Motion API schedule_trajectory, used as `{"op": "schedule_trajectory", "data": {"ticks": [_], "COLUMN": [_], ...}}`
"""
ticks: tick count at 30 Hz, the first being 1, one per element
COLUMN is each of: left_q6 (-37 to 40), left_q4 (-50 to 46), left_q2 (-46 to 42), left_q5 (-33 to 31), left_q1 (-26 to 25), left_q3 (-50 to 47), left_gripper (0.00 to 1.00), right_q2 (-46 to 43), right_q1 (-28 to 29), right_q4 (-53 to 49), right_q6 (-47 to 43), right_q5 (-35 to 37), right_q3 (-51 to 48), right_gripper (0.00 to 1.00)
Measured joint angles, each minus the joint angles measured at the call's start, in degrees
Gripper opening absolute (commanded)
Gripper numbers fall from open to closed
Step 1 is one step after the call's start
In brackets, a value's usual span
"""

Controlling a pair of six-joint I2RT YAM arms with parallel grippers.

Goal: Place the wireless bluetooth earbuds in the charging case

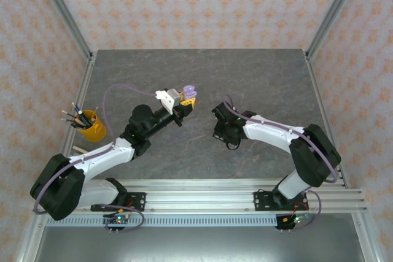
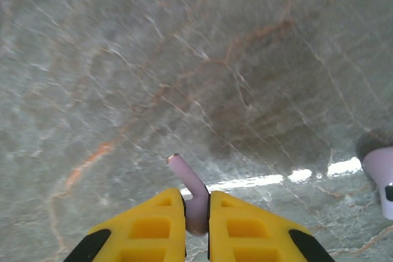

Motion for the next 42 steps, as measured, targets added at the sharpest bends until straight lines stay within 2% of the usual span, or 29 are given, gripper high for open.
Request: {"op": "schedule_trajectory", "data": {"ticks": [5,10,16,24,31,42], "left_q6": [0.0,-0.04,-0.28,-0.68,-0.68,-0.66], "left_q4": [-0.28,-0.26,1.64,3.85,4.7,4.74], "left_q2": [-1.07,-1.42,-1.09,0.68,0.66,-0.83], "left_q5": [0.0,0.04,0.0,-1.11,-1.77,-1.97], "left_q1": [0.0,0.0,0.0,0.0,0.15,1.29], "left_q3": [-0.79,-1.88,-3.65,-4.11,-4.11,-4.11], "left_gripper": [0.0,0.0,0.0,0.0,0.0,0.0], "right_q2": [3.37,4.68,4.9,1.25,1.01,7.41], "right_q1": [1.9,2.23,2.23,2.21,2.21,2.4], "right_q4": [0.35,0.46,-0.74,-5.31,-6.49,-4.92], "right_q6": [1.53,2.16,2.01,-0.31,-1.27,-1.11], "right_q5": [0.85,1.42,2.19,3.37,3.63,2.1], "right_q3": [-0.07,0.42,1.6,6.32,6.27,5.75], "right_gripper": [0.16,0.31,0.42,0.63,0.64,0.63]}}
